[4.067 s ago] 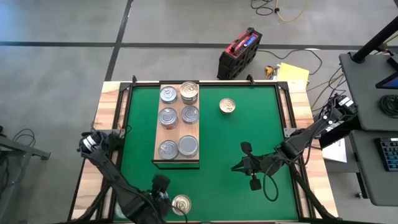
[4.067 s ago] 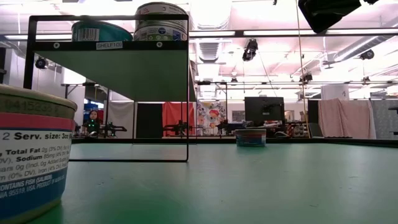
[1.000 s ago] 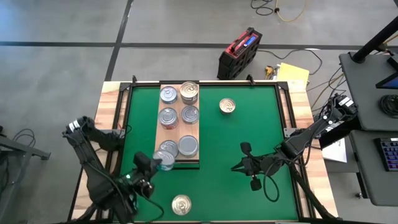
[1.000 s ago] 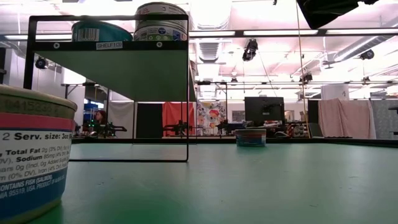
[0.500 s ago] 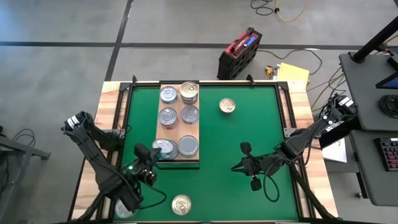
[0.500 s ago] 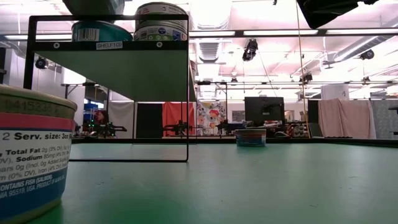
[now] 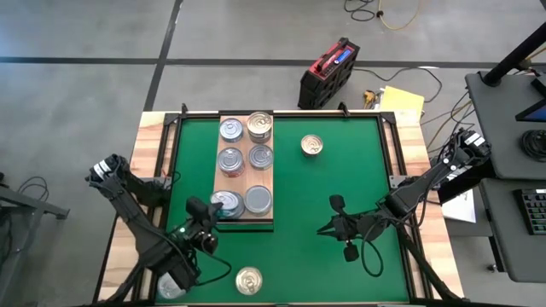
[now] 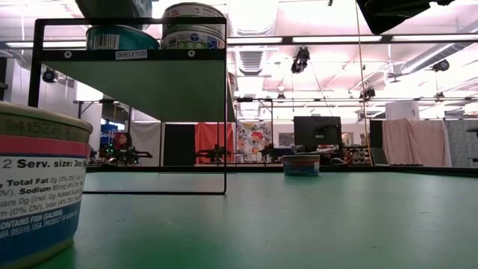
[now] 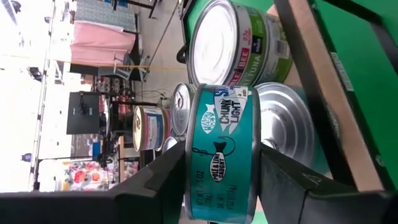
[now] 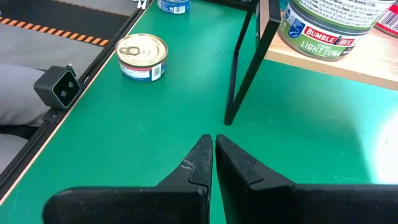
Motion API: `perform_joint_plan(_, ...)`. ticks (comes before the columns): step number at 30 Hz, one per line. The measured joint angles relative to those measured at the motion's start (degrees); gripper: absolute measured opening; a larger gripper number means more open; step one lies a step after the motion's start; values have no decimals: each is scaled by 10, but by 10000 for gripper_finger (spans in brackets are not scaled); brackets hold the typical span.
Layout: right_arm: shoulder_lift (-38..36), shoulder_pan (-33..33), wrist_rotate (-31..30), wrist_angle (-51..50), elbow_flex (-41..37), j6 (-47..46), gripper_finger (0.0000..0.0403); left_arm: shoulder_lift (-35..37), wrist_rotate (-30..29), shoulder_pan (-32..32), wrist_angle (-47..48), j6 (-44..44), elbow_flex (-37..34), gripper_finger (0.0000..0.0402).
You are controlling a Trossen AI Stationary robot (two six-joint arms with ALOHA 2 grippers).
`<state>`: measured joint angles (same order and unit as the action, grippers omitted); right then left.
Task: Stack canned seafood by type on shelf
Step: Put the green and blue tuna can on top of the green and blue tuna can on the shelf
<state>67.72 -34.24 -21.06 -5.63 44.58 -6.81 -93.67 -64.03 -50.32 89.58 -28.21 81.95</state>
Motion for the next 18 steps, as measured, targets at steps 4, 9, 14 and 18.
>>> perform_joint_plan(4,0,0,0,0,0,0,13,0,0,4,-1,0,0,153)
perform_joint_plan(9,0,0,0,0,0,0,13,0,22,7,-6,0,0,147)
perform_joint_plan(14,0,0,0,0,0,3,13,0,29,8,-22,0,0,152)
perform_joint_plan(18,0,0,0,0,0,4,13,0,29,8,-24,0,0,154)
